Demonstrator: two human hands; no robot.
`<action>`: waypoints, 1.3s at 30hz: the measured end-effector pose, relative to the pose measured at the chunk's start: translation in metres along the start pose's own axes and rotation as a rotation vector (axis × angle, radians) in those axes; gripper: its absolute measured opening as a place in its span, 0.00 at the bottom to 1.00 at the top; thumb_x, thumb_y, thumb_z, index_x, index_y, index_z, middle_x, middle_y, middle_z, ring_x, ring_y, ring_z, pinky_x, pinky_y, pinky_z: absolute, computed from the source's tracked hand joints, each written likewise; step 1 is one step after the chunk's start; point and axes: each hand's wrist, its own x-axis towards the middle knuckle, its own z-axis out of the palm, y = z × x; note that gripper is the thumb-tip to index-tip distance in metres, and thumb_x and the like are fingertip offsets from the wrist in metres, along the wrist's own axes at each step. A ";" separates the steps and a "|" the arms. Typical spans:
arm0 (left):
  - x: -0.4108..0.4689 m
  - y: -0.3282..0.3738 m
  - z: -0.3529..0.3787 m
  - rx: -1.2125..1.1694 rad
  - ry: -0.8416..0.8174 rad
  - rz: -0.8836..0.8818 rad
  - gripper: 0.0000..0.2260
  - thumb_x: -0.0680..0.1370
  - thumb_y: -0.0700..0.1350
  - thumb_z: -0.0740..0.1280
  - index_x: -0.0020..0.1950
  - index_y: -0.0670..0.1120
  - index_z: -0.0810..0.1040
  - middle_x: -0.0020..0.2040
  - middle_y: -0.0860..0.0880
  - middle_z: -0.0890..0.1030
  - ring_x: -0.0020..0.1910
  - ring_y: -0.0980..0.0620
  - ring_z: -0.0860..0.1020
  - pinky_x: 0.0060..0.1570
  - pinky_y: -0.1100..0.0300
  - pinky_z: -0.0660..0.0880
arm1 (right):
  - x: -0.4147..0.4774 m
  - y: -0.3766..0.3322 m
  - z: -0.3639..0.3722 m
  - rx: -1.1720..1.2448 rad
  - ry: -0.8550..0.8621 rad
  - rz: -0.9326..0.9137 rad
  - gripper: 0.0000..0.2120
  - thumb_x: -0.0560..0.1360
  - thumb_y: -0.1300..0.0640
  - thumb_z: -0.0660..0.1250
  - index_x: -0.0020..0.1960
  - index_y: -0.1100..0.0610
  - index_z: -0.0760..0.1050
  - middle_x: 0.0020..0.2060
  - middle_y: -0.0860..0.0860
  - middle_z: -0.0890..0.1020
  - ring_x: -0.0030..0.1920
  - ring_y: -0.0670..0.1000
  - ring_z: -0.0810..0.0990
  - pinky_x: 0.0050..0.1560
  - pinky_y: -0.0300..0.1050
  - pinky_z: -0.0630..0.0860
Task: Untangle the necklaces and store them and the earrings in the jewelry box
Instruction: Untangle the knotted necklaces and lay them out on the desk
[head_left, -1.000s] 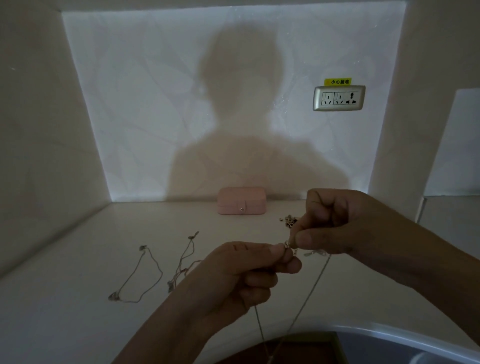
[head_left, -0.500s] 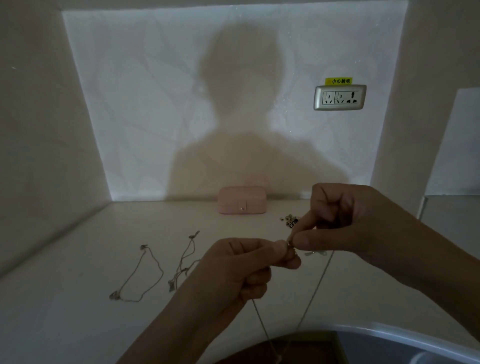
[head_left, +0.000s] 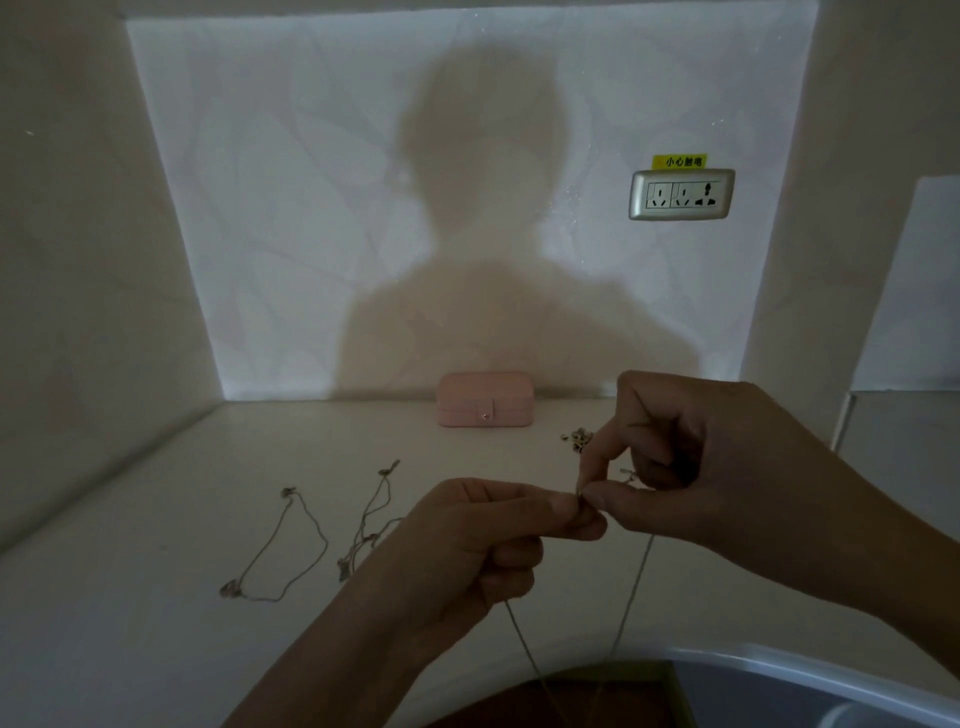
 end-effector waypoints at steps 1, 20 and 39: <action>0.001 0.000 -0.001 0.003 0.001 -0.010 0.07 0.66 0.39 0.68 0.39 0.37 0.84 0.37 0.44 0.83 0.22 0.60 0.60 0.20 0.71 0.59 | -0.001 0.000 0.000 -0.060 0.002 -0.024 0.24 0.66 0.63 0.74 0.31 0.48 0.60 0.32 0.42 0.81 0.25 0.43 0.72 0.29 0.28 0.66; -0.006 -0.008 0.010 0.859 0.459 0.530 0.06 0.74 0.48 0.69 0.38 0.59 0.79 0.23 0.60 0.74 0.24 0.60 0.71 0.29 0.72 0.67 | 0.010 0.011 -0.004 0.055 -0.045 0.216 0.20 0.69 0.63 0.72 0.34 0.57 0.59 0.34 0.49 0.85 0.36 0.49 0.83 0.35 0.47 0.77; 0.002 -0.020 0.007 1.147 0.473 0.822 0.03 0.71 0.49 0.67 0.42 0.55 0.81 0.28 0.68 0.70 0.30 0.71 0.71 0.37 0.79 0.69 | 0.008 0.015 -0.002 0.067 -0.038 0.175 0.21 0.70 0.63 0.72 0.34 0.58 0.58 0.35 0.47 0.84 0.36 0.42 0.82 0.34 0.35 0.73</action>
